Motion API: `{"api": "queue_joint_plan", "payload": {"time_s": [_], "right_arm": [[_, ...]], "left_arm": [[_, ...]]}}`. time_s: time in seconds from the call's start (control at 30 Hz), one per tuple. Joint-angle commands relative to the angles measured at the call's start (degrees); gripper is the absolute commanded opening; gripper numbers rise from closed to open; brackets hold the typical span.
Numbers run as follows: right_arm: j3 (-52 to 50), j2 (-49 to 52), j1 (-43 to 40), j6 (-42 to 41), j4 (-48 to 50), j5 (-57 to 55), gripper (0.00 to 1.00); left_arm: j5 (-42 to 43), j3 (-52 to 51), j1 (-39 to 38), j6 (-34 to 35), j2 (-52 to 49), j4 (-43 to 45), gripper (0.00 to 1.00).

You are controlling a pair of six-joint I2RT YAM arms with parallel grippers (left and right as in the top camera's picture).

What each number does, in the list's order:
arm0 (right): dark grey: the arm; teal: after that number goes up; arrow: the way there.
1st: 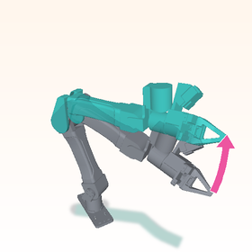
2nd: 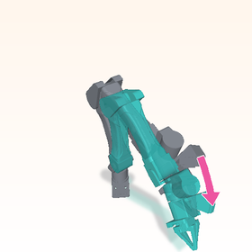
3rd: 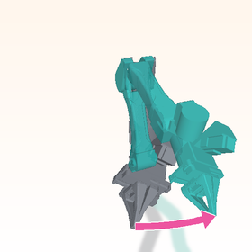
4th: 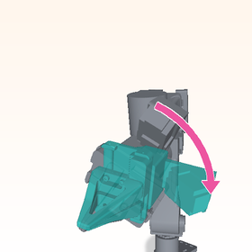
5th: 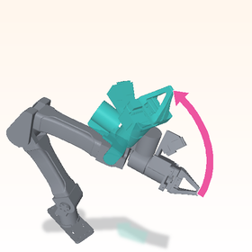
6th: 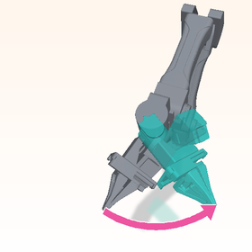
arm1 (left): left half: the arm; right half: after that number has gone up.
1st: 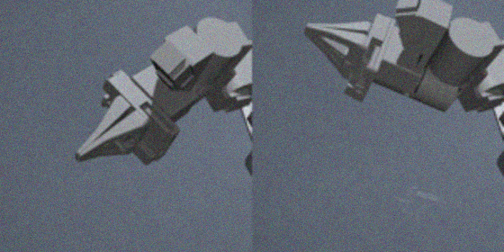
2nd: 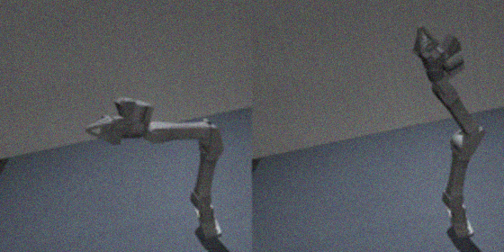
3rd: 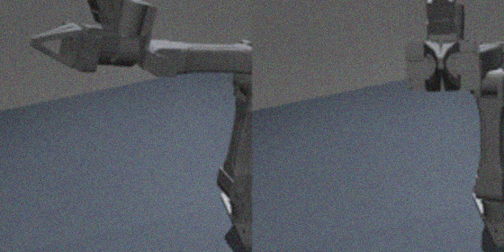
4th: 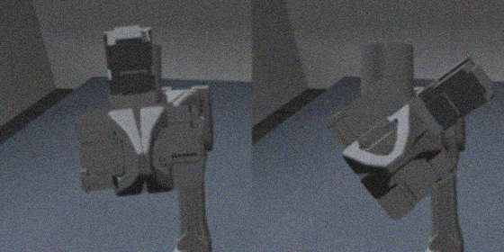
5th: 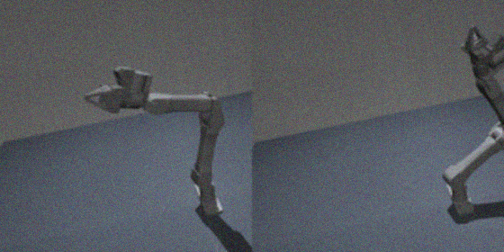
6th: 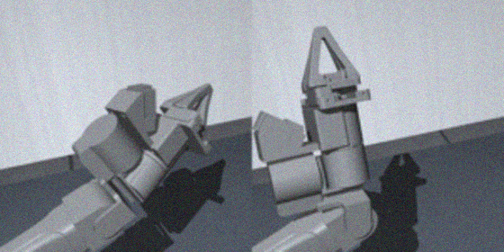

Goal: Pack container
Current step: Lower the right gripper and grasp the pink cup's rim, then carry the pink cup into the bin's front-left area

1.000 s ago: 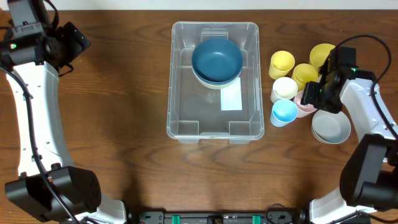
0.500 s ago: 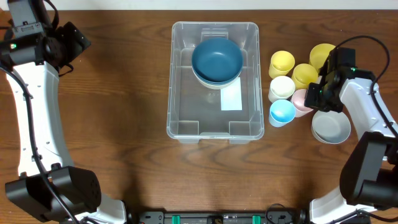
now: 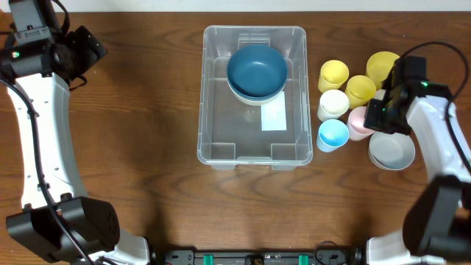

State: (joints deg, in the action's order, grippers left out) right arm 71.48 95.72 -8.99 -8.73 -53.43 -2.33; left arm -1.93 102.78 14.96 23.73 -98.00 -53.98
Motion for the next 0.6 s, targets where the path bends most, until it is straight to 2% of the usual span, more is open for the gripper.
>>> {"api": "queue_joint_plan", "payload": {"time_s": [0.0, 0.13, 0.27, 0.43, 0.57], "right_arm": [[2.45, -8.79, -0.37, -0.24, -0.37, -0.92, 0.01], [2.73, -16.79, 0.37, -0.61, -0.61, -0.07, 0.01], [2.8, -24.15, 3.45, 1.16, -0.59, 6.97, 0.01], [4.42, -28.57, 12.44, 6.51, -0.94, 13.33, 0.01], [6.34, -28.26, 22.34, 8.2, 0.85, 13.7, 0.01]], "left_arm": [[-0.7, 0.57, 0.24, -0.57, -0.11, -0.22, 0.98], [-0.7, 0.57, 0.24, -0.57, -0.11, -0.22, 0.98], [-0.7, 0.57, 0.24, -0.57, -0.11, -0.22, 0.98], [-0.7, 0.57, 0.24, -0.57, -0.11, -0.22, 0.98], [-0.7, 0.57, 0.24, -0.57, -0.11, -0.22, 0.98]]}}
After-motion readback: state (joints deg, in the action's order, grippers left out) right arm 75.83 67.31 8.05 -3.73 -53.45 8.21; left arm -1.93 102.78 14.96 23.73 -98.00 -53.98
